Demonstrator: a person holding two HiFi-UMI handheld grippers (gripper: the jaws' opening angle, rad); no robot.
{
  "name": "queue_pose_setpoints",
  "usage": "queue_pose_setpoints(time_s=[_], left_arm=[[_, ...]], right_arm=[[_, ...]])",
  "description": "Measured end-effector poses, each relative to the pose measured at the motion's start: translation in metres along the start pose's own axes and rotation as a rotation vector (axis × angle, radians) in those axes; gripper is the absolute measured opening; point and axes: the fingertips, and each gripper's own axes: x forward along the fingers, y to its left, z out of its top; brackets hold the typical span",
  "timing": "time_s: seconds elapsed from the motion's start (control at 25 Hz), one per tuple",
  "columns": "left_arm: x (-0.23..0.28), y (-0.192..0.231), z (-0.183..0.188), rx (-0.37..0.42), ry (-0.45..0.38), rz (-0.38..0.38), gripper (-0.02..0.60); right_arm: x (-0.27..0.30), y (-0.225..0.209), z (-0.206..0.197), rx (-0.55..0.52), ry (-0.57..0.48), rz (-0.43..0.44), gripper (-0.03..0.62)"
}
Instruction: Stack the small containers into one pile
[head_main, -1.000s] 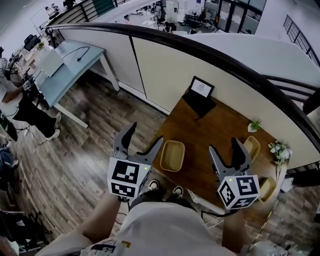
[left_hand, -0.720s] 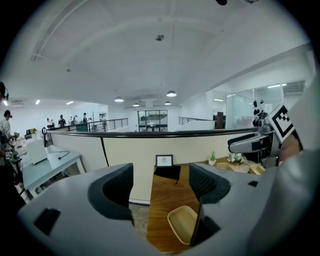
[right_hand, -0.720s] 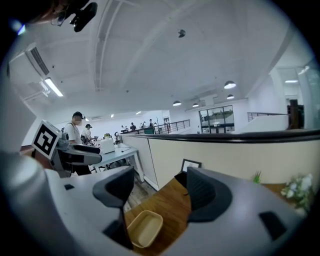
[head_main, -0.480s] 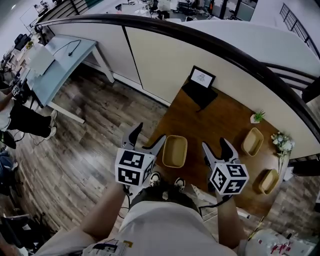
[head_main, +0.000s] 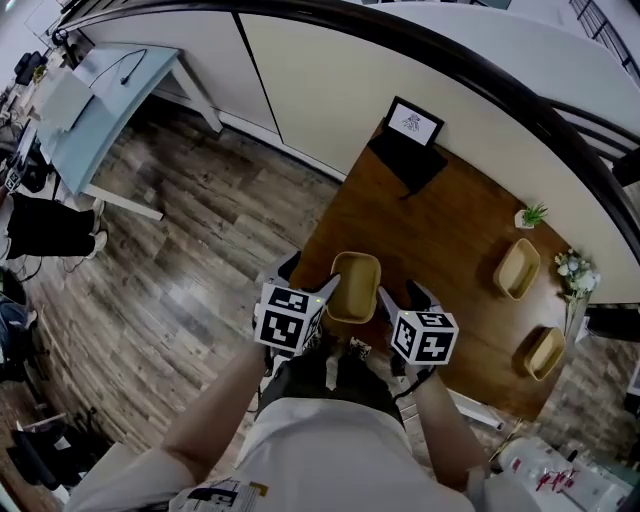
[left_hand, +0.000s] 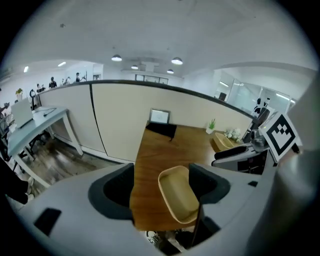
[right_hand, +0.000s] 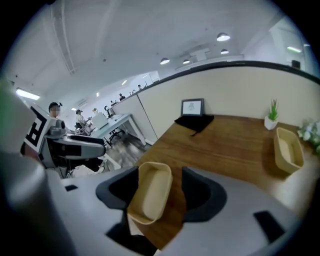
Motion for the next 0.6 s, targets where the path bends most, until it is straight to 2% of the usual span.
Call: queue_pose_setpoints(time_s=[0.2,0.32,0.48,0.6], left_arm=[[0.036,0.007,-0.053,-0.095,0.126,-0.046,0.347],[0.053,0.006,-0.077,-0.142,0.18,-0.07,0.334],[0.075,0.002,-0.107,-0.144,0.26,-0.077,0.291],[0.082,-0.003,-0.121,-0.153,0.299,-0.1,0.254]], right_arm=[[0.043,-0.002,-0.054,0.052,0.15,-0.006,0.272],[0.06,-0.006,-0.072,0.086,0.194,-0.009,0.235],[0.075,-0.011,-0.089,0.11,0.234,-0.011,0.225],[0.08,-0.015,-0.096,0.109,0.252,-0.03,0.183]])
